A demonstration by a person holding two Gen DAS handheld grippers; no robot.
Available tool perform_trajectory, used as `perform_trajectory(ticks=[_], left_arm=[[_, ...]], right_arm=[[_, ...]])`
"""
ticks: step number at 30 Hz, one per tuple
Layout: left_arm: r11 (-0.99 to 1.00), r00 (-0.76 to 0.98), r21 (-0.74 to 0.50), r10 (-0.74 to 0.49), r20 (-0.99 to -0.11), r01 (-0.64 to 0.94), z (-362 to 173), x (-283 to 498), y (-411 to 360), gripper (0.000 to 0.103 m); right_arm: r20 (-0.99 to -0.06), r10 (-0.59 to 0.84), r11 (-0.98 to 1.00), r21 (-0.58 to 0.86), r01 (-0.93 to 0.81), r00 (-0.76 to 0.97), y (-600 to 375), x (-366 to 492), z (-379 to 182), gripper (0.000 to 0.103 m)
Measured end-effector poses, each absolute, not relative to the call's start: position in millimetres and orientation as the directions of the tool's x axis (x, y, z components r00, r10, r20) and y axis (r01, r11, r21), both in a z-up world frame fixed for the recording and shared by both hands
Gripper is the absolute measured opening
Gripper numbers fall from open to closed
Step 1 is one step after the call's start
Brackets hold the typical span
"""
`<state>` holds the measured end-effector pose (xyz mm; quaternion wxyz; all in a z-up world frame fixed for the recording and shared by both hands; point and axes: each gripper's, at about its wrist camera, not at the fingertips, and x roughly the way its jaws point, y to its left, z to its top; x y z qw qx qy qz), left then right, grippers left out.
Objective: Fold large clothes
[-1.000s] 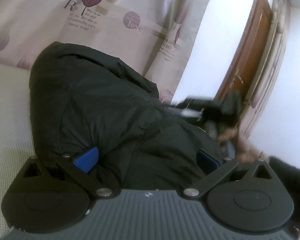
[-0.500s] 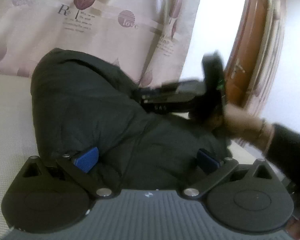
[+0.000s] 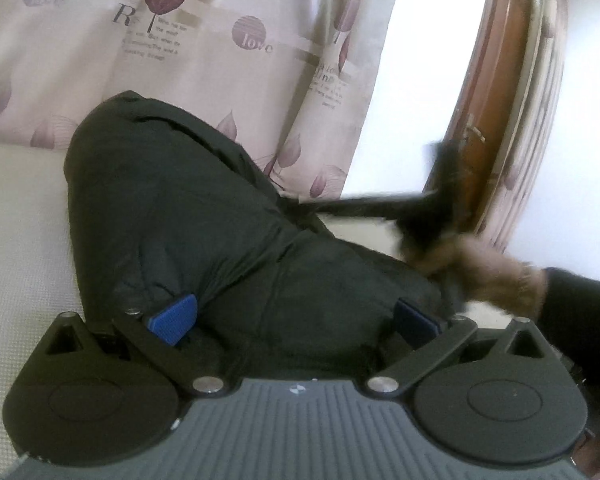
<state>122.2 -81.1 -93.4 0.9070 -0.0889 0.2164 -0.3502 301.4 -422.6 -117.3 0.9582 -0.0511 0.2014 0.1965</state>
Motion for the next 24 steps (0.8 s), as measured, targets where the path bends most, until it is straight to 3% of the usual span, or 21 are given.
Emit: perform_trajectory(ticks=[3, 7, 10, 13, 18, 24], left_arm=[[0.738, 0.662, -0.330, -0.675, -0.327, 0.589, -92.3, 123.4, -79.8, 0.103], [0.743, 0.671, -0.335, -0.668, -0.321, 0.579, -93.1, 122.0, -79.4, 0.103], [0.752, 0.679, -0.333, -0.658, -0.324, 0.569, -92.1, 120.4, -80.5, 0.103], [0.761, 0.681, -0.326, -0.648, -0.342, 0.561, -89.3, 119.1, -85.3, 0.103], [0.791, 0.684, -0.318, -0.612, -0.397, 0.522, -83.3, 120.0, -89.3, 0.103], [0.846, 0.702, -0.260, -0.532, -0.472, 0.466, -74.6, 118.1, -99.1, 0.103]], right_arm=[[-0.290, 0.422, 0.887, -0.063, -0.457, 0.859, -431.0, 238.6, -82.6, 0.029], [-0.306, 0.447, 0.840, -0.179, -0.512, 0.841, -418.0, 173.0, -94.3, 0.028], [-0.345, 0.379, 0.830, -0.285, -0.480, 0.859, -403.8, 151.1, -128.1, 0.028], [-0.379, 0.344, 0.883, -0.180, -0.433, 0.859, -405.2, 153.4, -152.8, 0.028], [-0.359, 0.293, 0.917, -0.155, -0.367, 0.886, -393.8, 150.7, -189.8, 0.027], [-0.367, 0.306, 0.923, -0.112, -0.368, 0.878, -396.0, 162.6, -182.1, 0.027]])
